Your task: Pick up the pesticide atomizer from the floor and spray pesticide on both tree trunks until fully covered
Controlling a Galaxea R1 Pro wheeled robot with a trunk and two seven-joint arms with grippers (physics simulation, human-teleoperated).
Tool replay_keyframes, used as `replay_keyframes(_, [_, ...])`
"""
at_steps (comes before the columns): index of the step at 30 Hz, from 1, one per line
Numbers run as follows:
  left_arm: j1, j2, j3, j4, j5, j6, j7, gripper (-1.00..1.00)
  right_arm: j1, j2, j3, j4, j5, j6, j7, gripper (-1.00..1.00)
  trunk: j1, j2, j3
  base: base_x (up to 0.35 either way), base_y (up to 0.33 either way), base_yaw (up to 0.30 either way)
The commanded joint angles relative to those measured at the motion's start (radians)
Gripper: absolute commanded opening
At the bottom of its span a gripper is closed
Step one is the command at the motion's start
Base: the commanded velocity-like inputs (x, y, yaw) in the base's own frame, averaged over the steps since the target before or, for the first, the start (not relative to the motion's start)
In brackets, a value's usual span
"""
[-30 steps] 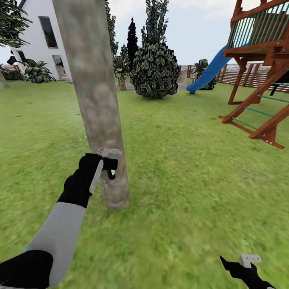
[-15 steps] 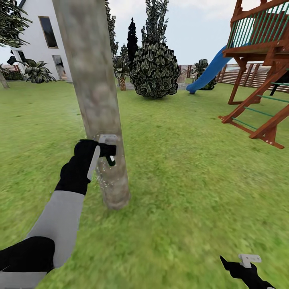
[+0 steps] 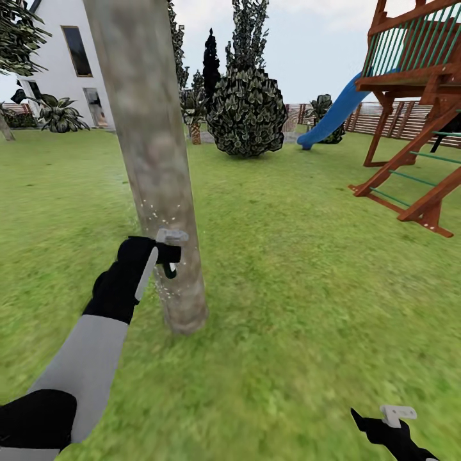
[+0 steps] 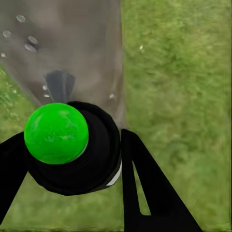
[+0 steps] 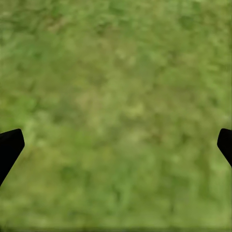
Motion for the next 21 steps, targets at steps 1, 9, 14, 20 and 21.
replay_keyframes(1, [0.015, -0.002, 0.001, 0.012, -0.005, -0.003, 0.001, -1.0, 0.0, 0.0, 0.0, 0.0, 0.0, 0.0, 0.0, 1.0, 0.0, 0.0, 0.0, 0.0, 0.0, 0.0])
replay_keyframes(9, [0.12, -0.005, 0.002, 0.163, -0.004, -0.06, -0.002, -1.0, 0.0, 0.002, 0.0, 0.0, 0.001, 0.0, 0.0, 1.0, 0.0, 0.0, 0.0, 0.0, 0.0, 0.0])
replay_keyframes(14, [0.077, -0.007, 0.001, 0.166, -0.006, -0.061, 0.003, -1.0, 0.0, 0.002, 0.0, 0.0, 0.001, 0.0, 0.0, 1.0, 0.0, 0.0, 0.0, 0.0, 0.0, 0.0])
replay_keyframes(20, [-0.103, -0.016, 0.005, 0.17, -0.006, -0.004, 0.005, -1.0, 0.0, 0.002, 0.0, 0.0, 0.001, 0.0, 0.0, 1.0, 0.0, 0.0, 0.0, 0.0, 0.0, 0.0])
replay_keyframes(21, [-0.124, -0.016, 0.004, 0.172, -0.006, -0.003, 0.005, -1.0, 0.0, 0.002, 0.0, 0.0, 0.001, 0.0, 0.0, 1.0, 0.0, 0.0, 0.0, 0.0, 0.0, 0.0])
